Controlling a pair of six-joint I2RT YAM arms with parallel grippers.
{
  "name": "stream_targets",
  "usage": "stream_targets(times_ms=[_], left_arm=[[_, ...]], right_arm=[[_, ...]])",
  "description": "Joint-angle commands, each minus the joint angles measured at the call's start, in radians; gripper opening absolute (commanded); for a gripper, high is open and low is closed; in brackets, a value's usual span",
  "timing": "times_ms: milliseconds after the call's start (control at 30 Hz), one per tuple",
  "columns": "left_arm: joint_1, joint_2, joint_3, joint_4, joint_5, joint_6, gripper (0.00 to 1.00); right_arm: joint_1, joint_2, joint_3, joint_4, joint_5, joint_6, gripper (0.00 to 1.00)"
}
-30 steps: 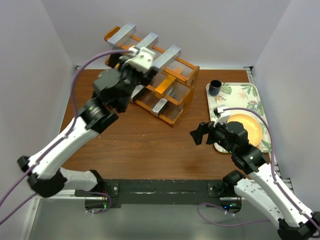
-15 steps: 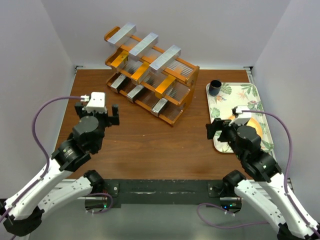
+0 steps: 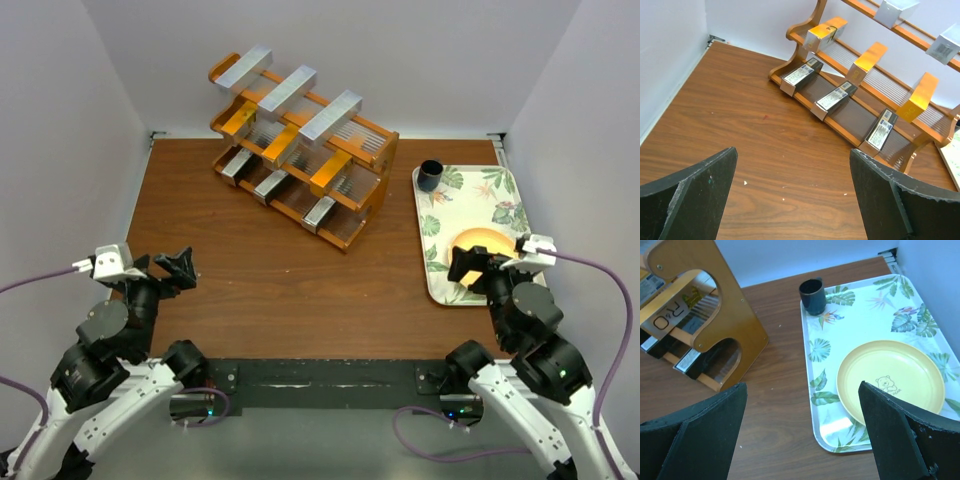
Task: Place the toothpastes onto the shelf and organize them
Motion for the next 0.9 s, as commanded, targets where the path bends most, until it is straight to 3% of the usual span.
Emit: stream_targets(times_ms=[0,267,867], left_arm=[[0.003,-0.059,-0.058,0.056,0.016,-0.021,1.00],[0.003,-0.093,-0.160,0.170,0.028,0.028,1.00],[0.067,-0.128,-0.191,0.216,0.068,0.039,1.00]], right_arm=[[0.002,-0.030,-0.005,0.018,0.065,-0.017,0.98],[0.002,-0.033,-0.020,0.029,0.048,0.003,0.98],[0.002,-0.046,-0.026,0.040,0.045,-0.004,0.98]])
